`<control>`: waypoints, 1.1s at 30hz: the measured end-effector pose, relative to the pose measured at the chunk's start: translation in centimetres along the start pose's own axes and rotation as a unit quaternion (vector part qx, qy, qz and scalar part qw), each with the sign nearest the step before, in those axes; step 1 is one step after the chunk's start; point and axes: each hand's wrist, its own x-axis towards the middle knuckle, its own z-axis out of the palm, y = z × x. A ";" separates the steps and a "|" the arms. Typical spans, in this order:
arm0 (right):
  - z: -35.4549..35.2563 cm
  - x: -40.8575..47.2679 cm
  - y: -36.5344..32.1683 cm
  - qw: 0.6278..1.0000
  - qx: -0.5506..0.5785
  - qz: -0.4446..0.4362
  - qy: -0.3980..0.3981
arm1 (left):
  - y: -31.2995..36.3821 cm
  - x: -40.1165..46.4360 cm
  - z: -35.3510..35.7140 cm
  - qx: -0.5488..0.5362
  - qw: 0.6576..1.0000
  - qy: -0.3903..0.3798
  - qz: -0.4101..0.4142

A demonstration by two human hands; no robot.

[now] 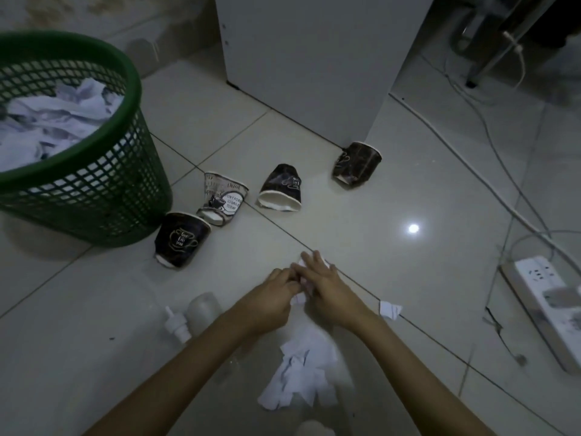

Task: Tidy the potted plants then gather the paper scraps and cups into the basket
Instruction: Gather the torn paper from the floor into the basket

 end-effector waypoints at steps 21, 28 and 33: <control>2.3 -7.5 0.7 0.967 0.027 0.149 0.203 | 0.7 -2.6 1.0 0.324 0.946 -0.025 -0.004; 3.7 -8.7 1.9 0.933 0.081 0.279 0.211 | 1.0 -2.8 2.6 0.139 0.979 -0.016 -0.147; 5.1 -6.3 0.4 0.981 0.070 0.106 0.145 | 1.1 -1.7 2.3 -0.022 0.991 0.031 -0.126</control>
